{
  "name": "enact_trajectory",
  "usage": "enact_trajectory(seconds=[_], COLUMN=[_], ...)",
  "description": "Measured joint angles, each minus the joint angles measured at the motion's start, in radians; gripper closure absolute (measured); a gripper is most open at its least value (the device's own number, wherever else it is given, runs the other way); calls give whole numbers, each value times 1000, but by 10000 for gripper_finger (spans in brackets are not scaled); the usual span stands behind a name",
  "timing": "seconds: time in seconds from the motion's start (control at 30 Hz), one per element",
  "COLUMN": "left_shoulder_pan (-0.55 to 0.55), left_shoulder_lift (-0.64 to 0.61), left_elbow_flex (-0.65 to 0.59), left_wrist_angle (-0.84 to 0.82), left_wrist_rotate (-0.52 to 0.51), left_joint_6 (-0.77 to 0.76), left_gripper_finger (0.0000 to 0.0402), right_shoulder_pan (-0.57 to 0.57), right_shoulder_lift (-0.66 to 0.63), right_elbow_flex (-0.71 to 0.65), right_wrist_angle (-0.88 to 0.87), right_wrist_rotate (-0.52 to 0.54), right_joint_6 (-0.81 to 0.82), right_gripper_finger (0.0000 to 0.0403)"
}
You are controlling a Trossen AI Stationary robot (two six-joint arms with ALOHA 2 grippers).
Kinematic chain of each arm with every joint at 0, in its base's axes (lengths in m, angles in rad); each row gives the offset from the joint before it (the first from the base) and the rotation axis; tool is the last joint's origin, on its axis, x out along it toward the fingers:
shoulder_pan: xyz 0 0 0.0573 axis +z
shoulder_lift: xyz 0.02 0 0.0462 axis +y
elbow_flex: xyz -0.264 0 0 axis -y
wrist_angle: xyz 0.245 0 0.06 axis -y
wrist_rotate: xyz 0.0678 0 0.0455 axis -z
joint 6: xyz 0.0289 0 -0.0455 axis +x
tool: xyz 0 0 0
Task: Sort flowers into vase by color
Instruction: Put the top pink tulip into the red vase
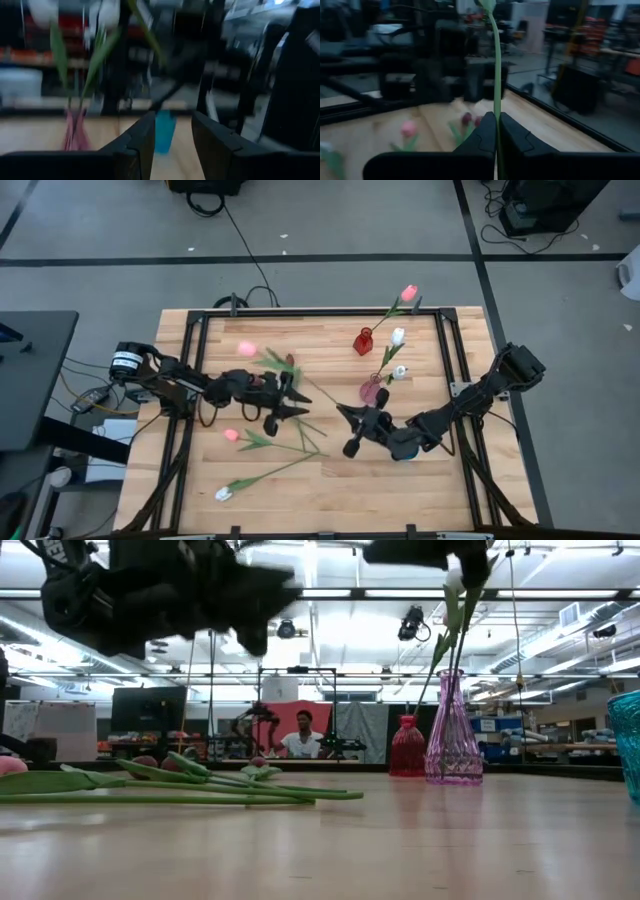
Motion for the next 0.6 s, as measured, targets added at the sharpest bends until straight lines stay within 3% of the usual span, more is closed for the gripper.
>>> enact_trajectory(seconds=[0.23,0.6], left_shoulder_pan=[0,0], left_shoulder_lift=[0,0], left_elbow_flex=[1,1], left_wrist_angle=[205,232], left_wrist_rotate=[-2,-90], left_joint_6=[1,22], left_gripper_finger=[269,269], right_shoulder_pan=[-17,-26], right_shoulder_lift=[0,0], right_elbow_flex=[0,0], right_wrist_angle=[16,7], right_wrist_rotate=[-114,-156], right_joint_6=[-16,-15], right_gripper_finger=[385,385])
